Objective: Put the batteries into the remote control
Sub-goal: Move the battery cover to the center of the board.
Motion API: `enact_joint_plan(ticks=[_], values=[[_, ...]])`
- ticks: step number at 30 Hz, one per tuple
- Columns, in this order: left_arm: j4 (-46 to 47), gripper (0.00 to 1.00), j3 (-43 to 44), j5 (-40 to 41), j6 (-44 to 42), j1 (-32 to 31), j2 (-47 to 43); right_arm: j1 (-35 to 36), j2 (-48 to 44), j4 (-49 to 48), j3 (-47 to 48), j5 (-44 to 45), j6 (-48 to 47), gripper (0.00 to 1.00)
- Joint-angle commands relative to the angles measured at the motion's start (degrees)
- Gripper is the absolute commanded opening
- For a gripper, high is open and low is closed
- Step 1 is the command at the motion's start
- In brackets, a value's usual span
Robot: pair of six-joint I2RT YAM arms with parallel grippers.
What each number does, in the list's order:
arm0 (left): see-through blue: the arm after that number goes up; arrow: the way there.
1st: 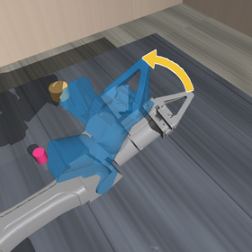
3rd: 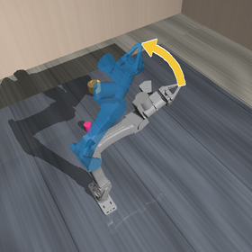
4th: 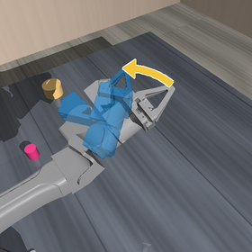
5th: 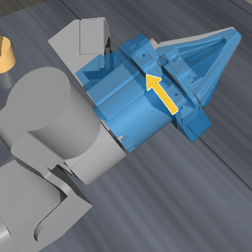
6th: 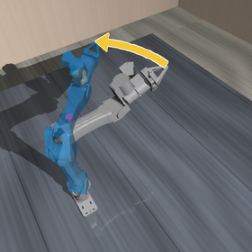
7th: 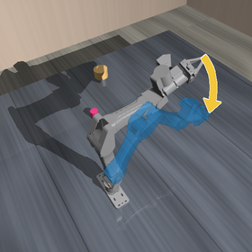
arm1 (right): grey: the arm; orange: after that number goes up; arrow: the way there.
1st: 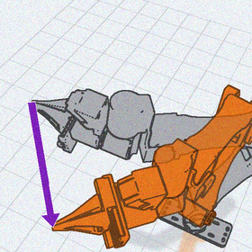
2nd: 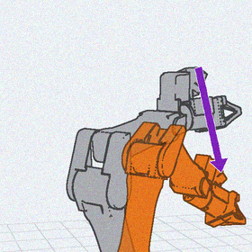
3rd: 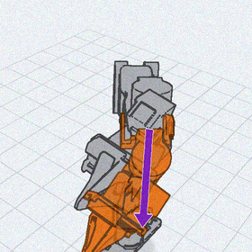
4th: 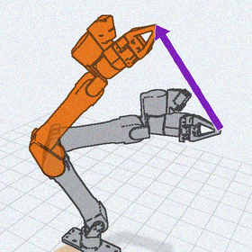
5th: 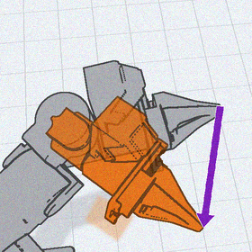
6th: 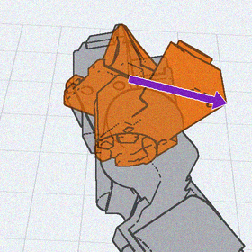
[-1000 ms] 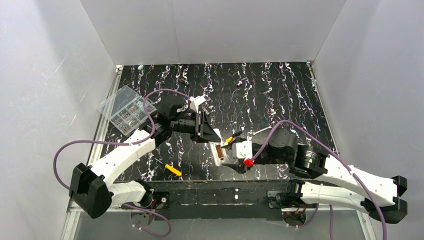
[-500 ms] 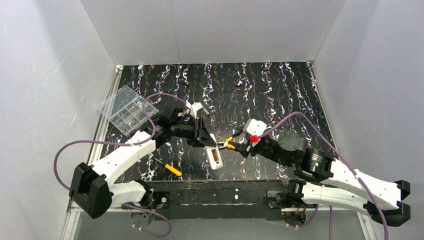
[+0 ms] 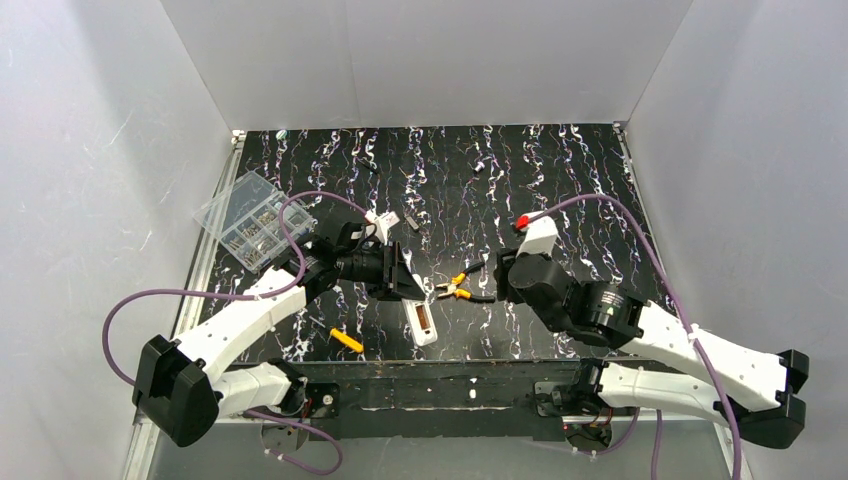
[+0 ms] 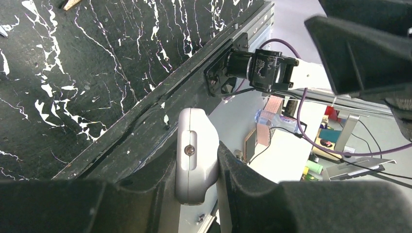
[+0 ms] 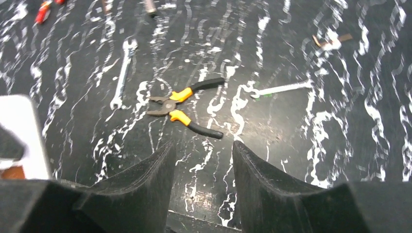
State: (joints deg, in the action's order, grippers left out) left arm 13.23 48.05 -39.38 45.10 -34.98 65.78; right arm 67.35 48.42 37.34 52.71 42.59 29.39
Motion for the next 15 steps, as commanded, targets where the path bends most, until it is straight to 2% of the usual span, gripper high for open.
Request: enact_joint_plan(ticks=[1, 3, 6, 15], values=[[-1.24, 0.0, 0.18, -2.01, -0.25, 0.27, -0.94, -6.68, 0.59, 10.11, 4.31, 1.88, 15.97, 0.53], [-2.32, 0.0, 0.54, -2.11, -0.89, 0.27, -0.93, -14.4, 1.45, 12.8, 4.55, -3.41, 18.51, 0.52], [-3.34, 0.0, 0.89, -2.02, -1.26, 0.27, -0.85, -21.41, 1.8, 14.29, 4.2, -9.42, 18.82, 0.52], [-3.57, 0.0, 1.15, -2.02, -2.09, 0.27, -0.38, -30.27, 5.75, 24.14, 4.2, -18.18, 22.07, 0.52]])
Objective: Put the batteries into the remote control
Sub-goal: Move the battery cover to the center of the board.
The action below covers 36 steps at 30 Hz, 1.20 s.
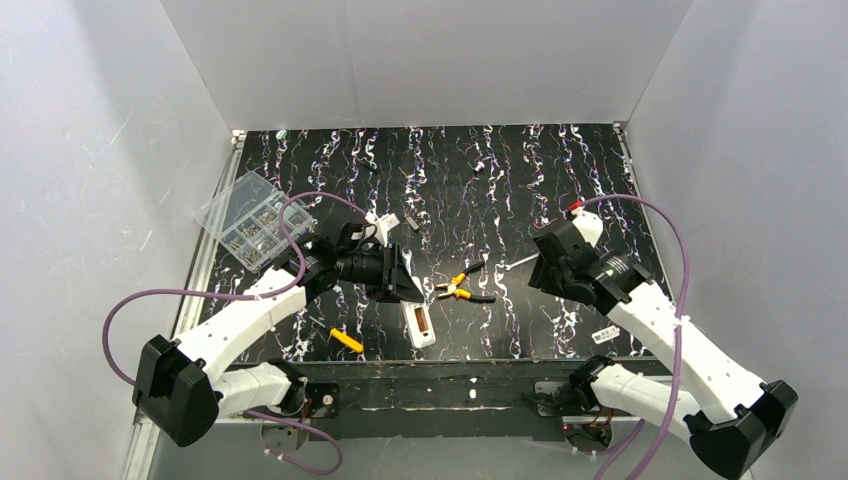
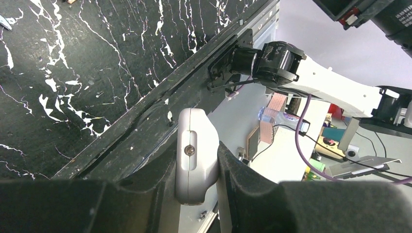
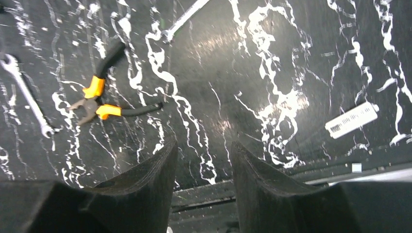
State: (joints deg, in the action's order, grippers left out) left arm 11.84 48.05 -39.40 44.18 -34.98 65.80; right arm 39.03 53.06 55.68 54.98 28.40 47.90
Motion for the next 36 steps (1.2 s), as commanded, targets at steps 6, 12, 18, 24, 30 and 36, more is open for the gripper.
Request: enact_joint_plan(ticks=[6, 12, 18, 24, 30, 36], values=[[-2.27, 0.0, 2.28, -2.73, -0.82, 0.27, 0.47, -2.46, 3.96, 1.35, 3.92, -3.73, 3.99, 0.52], [-4.1, 0.0, 5.43, -4.57, -0.2, 0.27, 3.28, -2.54, 12.18, -6.41, 6.59, -4.67, 3.01, 0.52], [-5.93, 0.0, 7.6, -2.73, 0.91, 0.22, 4.38, -2.47, 18.39, -11.2, 7.2, -6.4, 2.07, 0.53], [-5.95, 0.0, 8.24, -1.22, 2.96, 0.06, 5.62, -2.63, 20.51, -14.19, 6.06, -7.26, 2.33, 0.57], [-5.87, 0.0, 10.24, -1.33, 3.28, -0.64, 8.04, -7.71, 18.25, -14.12, -0.1, -9.63, 5.1, 0.61], [-5.91, 0.0, 11.38, -2.33, 3.33, -1.33, 9.39, -18.59, 11.33, -9.85, -9.83, -6.89, 12.96, 0.61]])
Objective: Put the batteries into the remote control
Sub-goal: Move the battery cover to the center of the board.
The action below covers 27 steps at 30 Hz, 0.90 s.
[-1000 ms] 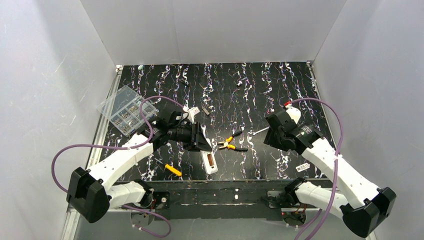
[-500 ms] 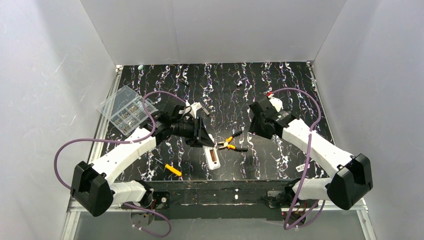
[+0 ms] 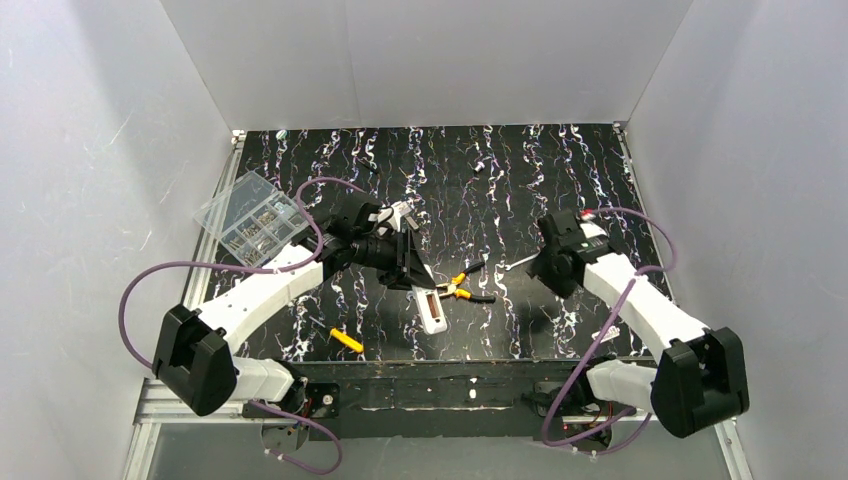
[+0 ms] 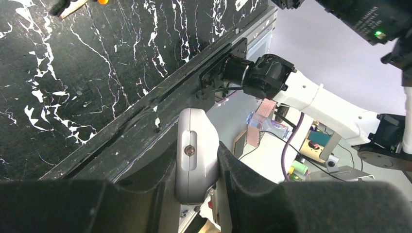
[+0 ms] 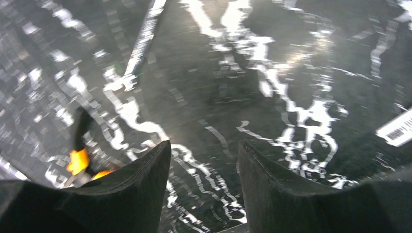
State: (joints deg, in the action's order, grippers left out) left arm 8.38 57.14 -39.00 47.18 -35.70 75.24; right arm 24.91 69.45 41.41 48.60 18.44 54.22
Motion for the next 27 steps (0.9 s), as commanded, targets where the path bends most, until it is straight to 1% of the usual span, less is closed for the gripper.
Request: enact_joint_plan(ticks=[1, 6, 9, 12, 15, 19, 24, 25, 27], values=[[-2.52, 0.0, 2.27, -2.93, 0.22, -0.71, 0.06, -4.99, -6.36, 6.14, -4.27, 4.86, 8.73, 0.63], [-2.58, 0.0, 2.21, -3.62, 0.21, -0.94, 0.28, -7.48, -12.19, 14.81, -7.91, 10.65, 19.04, 0.69], [-2.54, 0.0, 2.26, -3.67, 0.45, -1.12, 0.27, -10.4, -14.99, 17.55, -9.38, 12.94, 22.43, 0.74], [-2.49, 0.0, 2.73, -4.2, 0.83, -1.38, 1.02, -13.7, -16.56, 19.78, -9.68, 15.76, 23.2, 0.79], [-2.86, 0.0, 3.83, -5.07, 0.93, -1.66, 2.17, -16.74, -16.74, 21.78, -9.28, 17.03, 23.29, 0.83], [-3.36, 0.0, 5.62, -5.78, 1.0, -2.14, 3.92, -20.36, -15.95, 20.49, -8.99, 14.3, 21.37, 0.82], [-3.86, 0.0, 8.17, -6.84, 1.12, -2.85, 5.8, -24.31, -11.2, 22.38, -7.51, 14.76, 21.28, 0.81], [-4.04, 0.0, 8.57, -7.06, 1.17, -3.01, 6.12, -26.55, -10.43, 22.75, -7.39, 14.72, 21.31, 0.81], [-4.38, 0.0, 9.13, -7.6, 1.12, -3.29, 6.69, -28.3, -10.03, 22.25, -7.85, 13.85, 20.33, 0.81]])
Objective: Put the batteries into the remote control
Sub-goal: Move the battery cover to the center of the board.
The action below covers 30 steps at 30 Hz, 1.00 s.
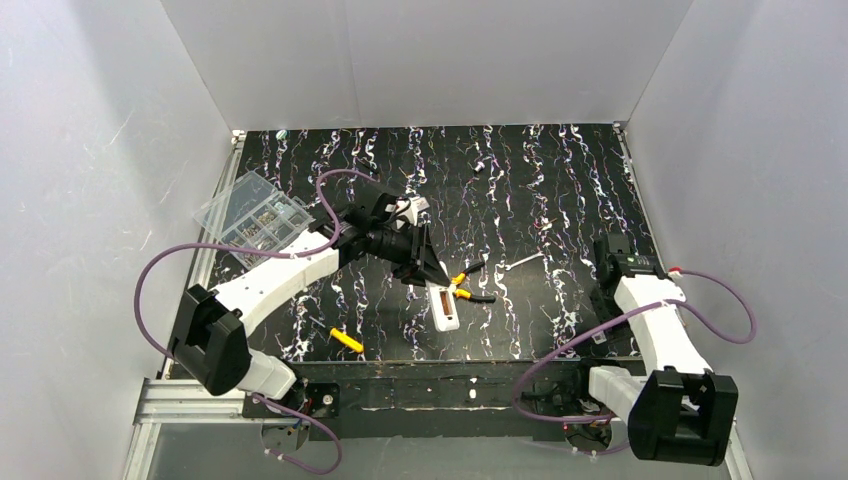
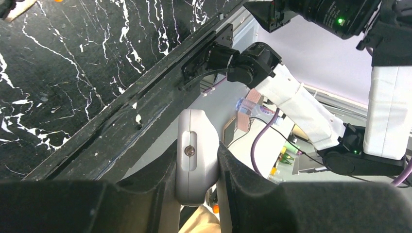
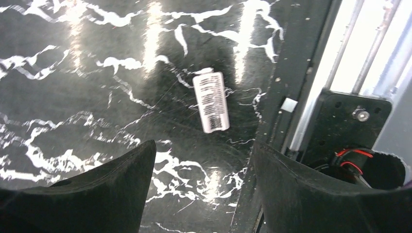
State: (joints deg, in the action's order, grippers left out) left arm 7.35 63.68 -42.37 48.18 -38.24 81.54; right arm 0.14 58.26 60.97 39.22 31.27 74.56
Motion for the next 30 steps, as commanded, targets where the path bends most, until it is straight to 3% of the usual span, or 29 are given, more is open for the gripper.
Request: enact_joint_plan(ticks=[1, 9, 18, 30], values=[[-3.52, 0.0, 2.82, -4.37, 0.11, -0.92, 0.62, -4.53, 0.9, 1.96, 0.92, 0.21, -0.55, 0.8], [-3.68, 0.0, 3.13, -4.21, -0.11, -1.53, 1.26, -8.69, 0.07, -1.96, -1.13, 1.01, -6.79, 0.8], [-3.66, 0.0, 3.35, -4.26, -0.19, -1.92, 1.95, -11.54, -1.62, -13.71, -5.52, -5.48, -16.33, 0.79], [-4.1, 0.0, 3.86, -4.57, -0.55, -1.91, 3.04, -12.95, 1.11, -18.41, -7.75, -8.86, -16.55, 0.75]])
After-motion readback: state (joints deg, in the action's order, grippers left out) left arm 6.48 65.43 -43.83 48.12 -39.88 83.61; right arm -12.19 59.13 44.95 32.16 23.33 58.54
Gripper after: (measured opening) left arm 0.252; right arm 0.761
